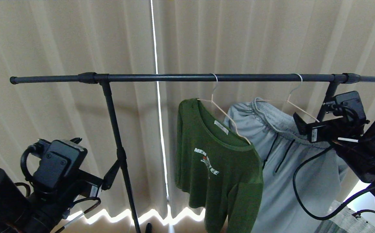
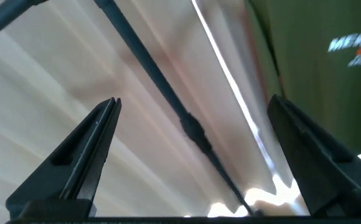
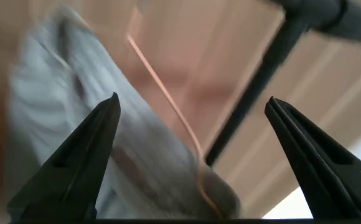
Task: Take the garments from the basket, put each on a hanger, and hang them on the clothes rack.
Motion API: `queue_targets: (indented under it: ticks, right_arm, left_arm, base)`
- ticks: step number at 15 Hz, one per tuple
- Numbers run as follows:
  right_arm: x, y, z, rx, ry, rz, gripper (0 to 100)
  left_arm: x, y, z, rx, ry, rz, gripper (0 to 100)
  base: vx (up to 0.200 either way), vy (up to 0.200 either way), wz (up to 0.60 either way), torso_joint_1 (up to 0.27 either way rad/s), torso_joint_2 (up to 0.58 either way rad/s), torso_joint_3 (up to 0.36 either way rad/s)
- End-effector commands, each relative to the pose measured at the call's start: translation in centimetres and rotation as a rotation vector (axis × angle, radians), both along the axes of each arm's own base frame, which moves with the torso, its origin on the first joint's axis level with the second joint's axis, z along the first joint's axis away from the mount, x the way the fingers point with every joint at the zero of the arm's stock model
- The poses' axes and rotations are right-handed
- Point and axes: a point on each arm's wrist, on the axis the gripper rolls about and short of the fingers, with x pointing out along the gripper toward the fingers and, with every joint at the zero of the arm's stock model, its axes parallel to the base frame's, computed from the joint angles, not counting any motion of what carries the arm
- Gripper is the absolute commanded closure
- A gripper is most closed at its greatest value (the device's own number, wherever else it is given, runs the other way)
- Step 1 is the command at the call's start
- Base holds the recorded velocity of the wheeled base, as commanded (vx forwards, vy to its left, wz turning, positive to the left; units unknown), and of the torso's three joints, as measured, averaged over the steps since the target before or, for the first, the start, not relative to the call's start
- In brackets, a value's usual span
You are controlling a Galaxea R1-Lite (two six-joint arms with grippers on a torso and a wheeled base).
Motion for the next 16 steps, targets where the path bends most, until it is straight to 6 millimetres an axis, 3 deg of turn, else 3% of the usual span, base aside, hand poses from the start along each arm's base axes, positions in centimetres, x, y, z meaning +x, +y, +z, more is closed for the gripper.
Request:
queue_targets:
  ticks: [1,2,4,6,9,11,14,16]
  right_arm:
    - [-1.9,0.6,0.8,0.014,-0.12,0.033,0]
    - [-2.7,1.0,0.8,0.02,-0.148,0.055,0]
    - [-6.2,1.8,0.0,0.023,-0.1,0.122,0]
    - [-8.0,2.3,0.3,0.054,-0.117,0.168,0]
    - [-12.8,1.2,0.5,0.066,-0.15,0.197,0]
    - [-14.6,0.5,0.8,0.076,-0.18,0.192,0]
    - [-17.0,-0.3,1.0,0.105,-0.157,0.192,0]
    - [-20.6,-1.3,-0.2,0.095,-0.067,0.199,0]
  left_arm:
    - [-0.1,0.1,0.1,-0.053,-0.012,0.005,0]
    - [-0.3,0.2,0.1,-0.077,-0.014,0.008,0]
    - [-1.0,0.7,-0.6,-0.099,0.014,0.014,0]
    - [-1.0,0.6,-0.8,-0.107,0.026,0.01,0]
    - [-2.7,-0.4,-1.0,-0.177,0.054,-0.088,0]
    - [-3.2,-1.0,-0.9,-0.244,0.069,-0.131,0]
    - [-3.2,-0.9,-0.9,-0.238,0.065,-0.09,0]
    - [-3.1,-0.8,-1.0,-0.196,0.053,-0.033,0]
  base:
    - [0.0,0.0,0.0,0.0,0.0,0.0]
    - [0.0,0.0,0.0,0.0,0.0,0.0]
    - [0.0,0.0,0.0,0.0,0.0,0.0]
    - [0.0,0.0,0.0,0.0,0.0,0.0]
    - [0.0,0.0,0.0,0.0,0.0,0.0]
    - [0.0,0.0,0.0,0.0,0.0,0.0]
    - [0.0,0.0,0.0,0.0,0.0,0.0]
    - [0.0,0.0,0.0,0.0,0.0,0.0]
